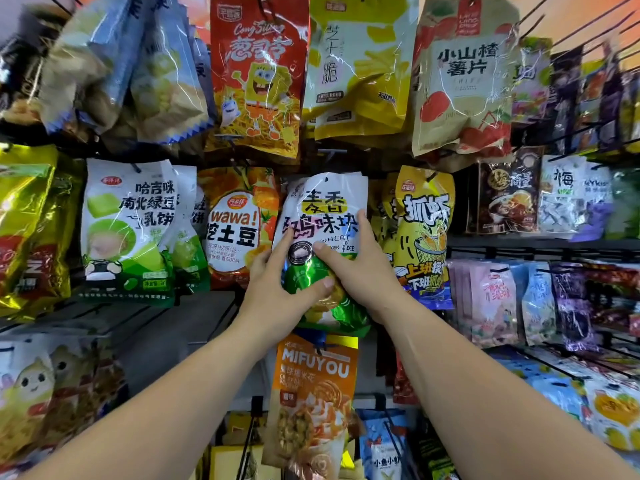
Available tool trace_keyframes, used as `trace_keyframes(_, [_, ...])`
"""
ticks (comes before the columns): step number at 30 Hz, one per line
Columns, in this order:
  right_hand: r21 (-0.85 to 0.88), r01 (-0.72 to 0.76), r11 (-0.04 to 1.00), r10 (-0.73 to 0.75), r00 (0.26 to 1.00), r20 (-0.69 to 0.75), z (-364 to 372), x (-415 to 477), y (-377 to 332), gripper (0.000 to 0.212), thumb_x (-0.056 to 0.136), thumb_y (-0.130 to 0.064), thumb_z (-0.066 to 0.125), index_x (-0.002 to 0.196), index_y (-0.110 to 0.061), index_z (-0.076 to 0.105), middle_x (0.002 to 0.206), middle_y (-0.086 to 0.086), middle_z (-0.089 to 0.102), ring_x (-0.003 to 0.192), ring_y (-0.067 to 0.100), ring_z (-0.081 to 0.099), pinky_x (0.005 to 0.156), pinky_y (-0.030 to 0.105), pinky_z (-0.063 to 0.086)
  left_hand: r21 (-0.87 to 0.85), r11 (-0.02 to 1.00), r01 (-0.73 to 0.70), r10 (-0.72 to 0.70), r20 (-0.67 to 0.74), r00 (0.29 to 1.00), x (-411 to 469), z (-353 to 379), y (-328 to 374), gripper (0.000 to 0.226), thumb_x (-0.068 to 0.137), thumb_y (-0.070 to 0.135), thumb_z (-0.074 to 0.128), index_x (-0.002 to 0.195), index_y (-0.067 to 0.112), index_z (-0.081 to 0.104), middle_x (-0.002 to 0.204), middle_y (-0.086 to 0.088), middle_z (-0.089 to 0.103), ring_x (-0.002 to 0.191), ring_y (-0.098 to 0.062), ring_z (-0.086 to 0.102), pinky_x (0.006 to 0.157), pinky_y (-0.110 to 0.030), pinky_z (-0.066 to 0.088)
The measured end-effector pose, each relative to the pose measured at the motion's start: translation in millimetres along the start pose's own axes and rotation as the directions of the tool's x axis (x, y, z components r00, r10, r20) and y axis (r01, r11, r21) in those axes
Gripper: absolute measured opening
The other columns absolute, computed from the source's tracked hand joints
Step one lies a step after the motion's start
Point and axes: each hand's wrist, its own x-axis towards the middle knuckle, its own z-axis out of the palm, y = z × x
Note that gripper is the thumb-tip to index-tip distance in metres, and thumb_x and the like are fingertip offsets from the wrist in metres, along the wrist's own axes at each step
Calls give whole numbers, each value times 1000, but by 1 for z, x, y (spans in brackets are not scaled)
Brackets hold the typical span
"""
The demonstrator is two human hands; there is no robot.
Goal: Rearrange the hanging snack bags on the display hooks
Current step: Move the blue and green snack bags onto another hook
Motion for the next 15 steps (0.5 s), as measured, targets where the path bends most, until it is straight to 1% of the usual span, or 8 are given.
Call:
trace_keyframes(2, [-44, 30, 999, -32, 998, -48, -1, 5, -4, 98, 91, -62, 67, 165, -35, 8, 171, -1, 21, 156, 20, 24, 121, 38, 28, 12, 1000, -7, 7, 1, 1000, -1, 3, 2, 98, 79, 57, 80, 155, 62, 18, 167, 10, 15, 153, -11, 21, 111, -27, 24])
trace_keyframes(3, [-77, 52, 996, -58, 995, -76, -2, 8, -7, 92, 94, -59, 65, 165, -35, 12, 170, 0, 22, 154, 21, 27, 115, 33, 28, 19, 1000, -11, 11, -5, 1000, -1, 4, 2, 98, 79, 58, 80, 155, 61, 20, 168, 11, 14, 154, -10, 19, 111, -27, 23])
trace_keyframes(5, [-159, 99, 982, -115, 988, -100, -5, 16, -14, 82, 98, -53, 63, 164, -38, 16, 169, 3, 20, 152, 22, 29, 105, 27, 27, 42, 999, -21, 22, -17, 1000, 0, 7, 2, 98, 77, 60, 80, 155, 59, 22, 169, 12, 12, 155, -9, 17, 112, -26, 21])
trace_keyframes(6, [-200, 115, 973, -135, 987, -91, -6, 19, -19, 80, 99, -50, 63, 164, -40, 16, 170, 5, 14, 153, 24, 28, 105, 27, 27, 56, 998, -23, 24, -20, 1000, 0, 7, 3, 98, 77, 62, 80, 156, 58, 22, 169, 12, 11, 155, -10, 16, 113, -26, 21])
trace_keyframes(8, [-286, 126, 950, -149, 987, -59, -9, 26, -28, 78, 100, -46, 62, 163, -43, 16, 173, 8, 0, 154, 29, 27, 112, 31, 32, 83, 996, -18, 20, -26, 999, 1, 8, 4, 100, 76, 66, 78, 157, 57, 22, 170, 12, 8, 157, -12, 13, 119, -31, 21])
trace_keyframes(10, [-369, 125, 921, -151, 988, -43, -11, 32, -35, 75, 101, -48, 60, 163, -43, 18, 173, 9, -7, 153, 34, 30, 116, 38, 35, 100, 995, -5, 8, -29, 1000, 4, 7, 6, 102, 73, 72, 77, 157, 58, 21, 171, 12, 7, 158, -15, 11, 125, -40, 21])
trace_keyframes(13, [-446, 121, 887, -161, 986, -53, -13, 41, -42, 72, 101, -53, 56, 162, -46, 19, 173, 10, -4, 148, 37, 38, 112, 41, 41, 130, 991, 5, -4, -8, 1000, 7, 4, 10, 109, 64, 83, 71, 156, 60, 18, 171, 11, 6, 159, -18, 9, 127, -47, 22])
trace_keyframes(15, [-498, 137, 856, -197, 978, -70, -15, 44, -44, 72, 101, -55, 54, 162, -49, 17, 171, 10, 2, 139, 38, 48, 105, 42, 46, 156, 988, -1, -1, 11, 1000, 8, 2, 12, 108, 66, 81, 73, 156, 60, 17, 171, 12, 4, 159, -18, 9, 127, -49, 22])
